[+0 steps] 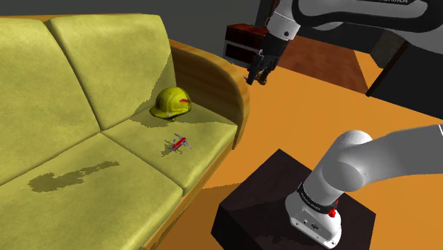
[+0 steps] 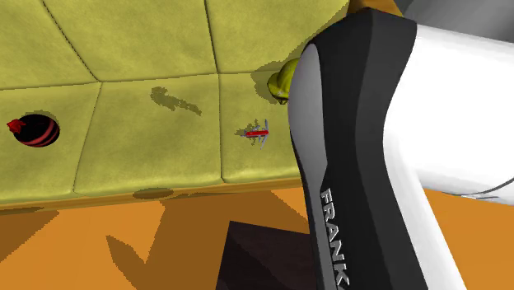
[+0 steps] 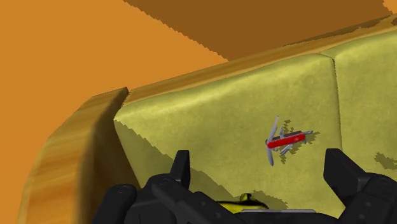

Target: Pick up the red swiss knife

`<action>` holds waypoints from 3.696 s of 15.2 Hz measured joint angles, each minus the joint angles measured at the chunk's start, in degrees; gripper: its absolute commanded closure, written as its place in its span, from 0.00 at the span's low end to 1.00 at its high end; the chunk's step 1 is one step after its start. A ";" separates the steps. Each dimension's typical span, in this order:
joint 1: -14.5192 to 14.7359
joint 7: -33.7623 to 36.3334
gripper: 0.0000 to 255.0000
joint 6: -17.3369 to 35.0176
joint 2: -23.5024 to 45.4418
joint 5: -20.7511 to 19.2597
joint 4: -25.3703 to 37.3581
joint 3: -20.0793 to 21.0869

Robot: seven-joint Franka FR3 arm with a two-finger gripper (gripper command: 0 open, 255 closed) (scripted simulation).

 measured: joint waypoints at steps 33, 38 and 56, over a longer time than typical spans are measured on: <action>7.78 11.99 0.00 38.88 62.47 -11.44 15.65 9.54; 8.25 12.66 0.00 41.90 65.63 -12.37 15.71 9.01; 7.90 12.17 1.00 39.83 63.49 -11.79 15.70 9.38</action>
